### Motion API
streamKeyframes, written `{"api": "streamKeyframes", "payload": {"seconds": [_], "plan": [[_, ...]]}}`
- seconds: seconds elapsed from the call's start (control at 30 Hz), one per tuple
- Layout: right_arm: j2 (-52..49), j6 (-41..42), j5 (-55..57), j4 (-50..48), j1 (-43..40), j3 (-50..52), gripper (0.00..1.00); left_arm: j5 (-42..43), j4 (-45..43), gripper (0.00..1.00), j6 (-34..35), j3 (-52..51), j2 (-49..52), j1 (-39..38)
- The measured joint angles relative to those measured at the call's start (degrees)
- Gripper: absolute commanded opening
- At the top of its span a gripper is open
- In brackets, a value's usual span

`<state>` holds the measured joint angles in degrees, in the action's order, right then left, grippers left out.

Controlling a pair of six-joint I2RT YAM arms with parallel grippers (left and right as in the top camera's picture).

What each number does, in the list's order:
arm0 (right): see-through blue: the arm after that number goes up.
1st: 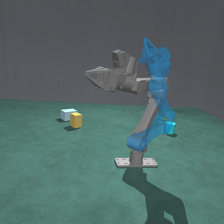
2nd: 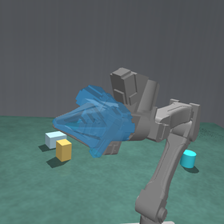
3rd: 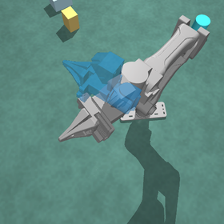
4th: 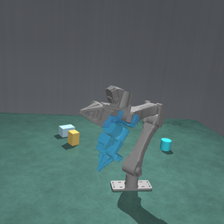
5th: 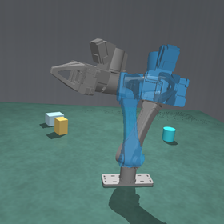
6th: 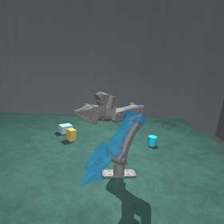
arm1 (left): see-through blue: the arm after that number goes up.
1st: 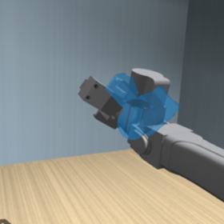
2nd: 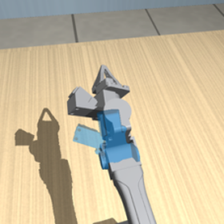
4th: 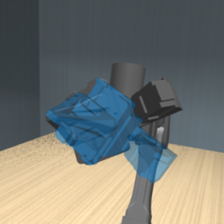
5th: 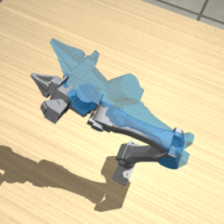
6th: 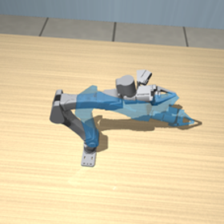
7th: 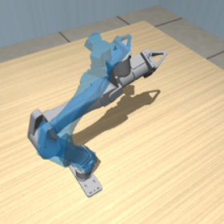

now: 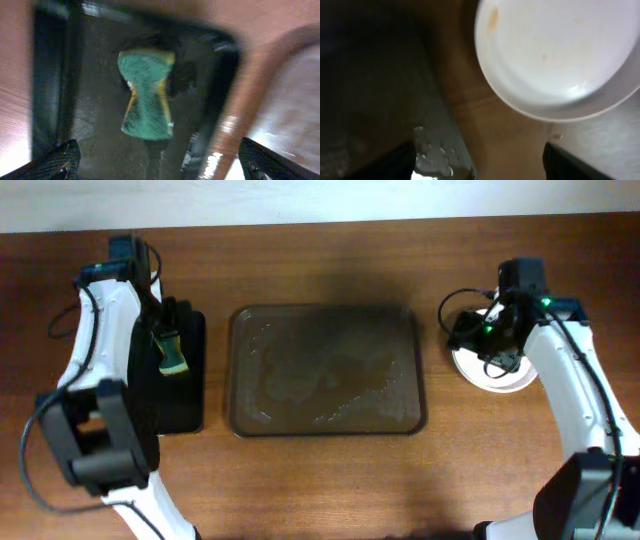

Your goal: Clean dirty plates on tray and stack at the side

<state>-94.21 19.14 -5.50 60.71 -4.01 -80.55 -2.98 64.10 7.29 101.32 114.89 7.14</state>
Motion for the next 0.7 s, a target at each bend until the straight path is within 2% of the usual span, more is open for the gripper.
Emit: {"api": "streamKeyframes", "payload": {"seconds": [0.1, 0.2, 0.27, 0.53, 0.7], "plan": [[0.7, -1.5, 0.0, 11.6, 0.0, -12.7, 0.81, 1.8, -0.3, 0.99, 0.0, 1.8, -12.6, -4.5], [2.4, -2.9, 0.0, 19.7, 0.0, -22.9, 0.81, 2.6, -0.3, 0.99, 0.0, 2.8, -17.2, -6.4], [5.4, -3.8, 0.0, 23.3, 0.0, -26.8, 0.96, 3.9, -0.2, 0.99, 0.0, 2.8, -16.5, -6.6], [27.9, -4.8, -0.7, 26.6, 0.1, -28.1, 0.98, 5.2, 0.0, 0.99, 0.0, 2.8, -15.9, -6.7], [32.8, -5.1, -0.8, 27.6, 0.1, -28.4, 0.98, 5.2, 0.0, 0.99, 0.0, 2.8, -15.9, -6.7]]}}
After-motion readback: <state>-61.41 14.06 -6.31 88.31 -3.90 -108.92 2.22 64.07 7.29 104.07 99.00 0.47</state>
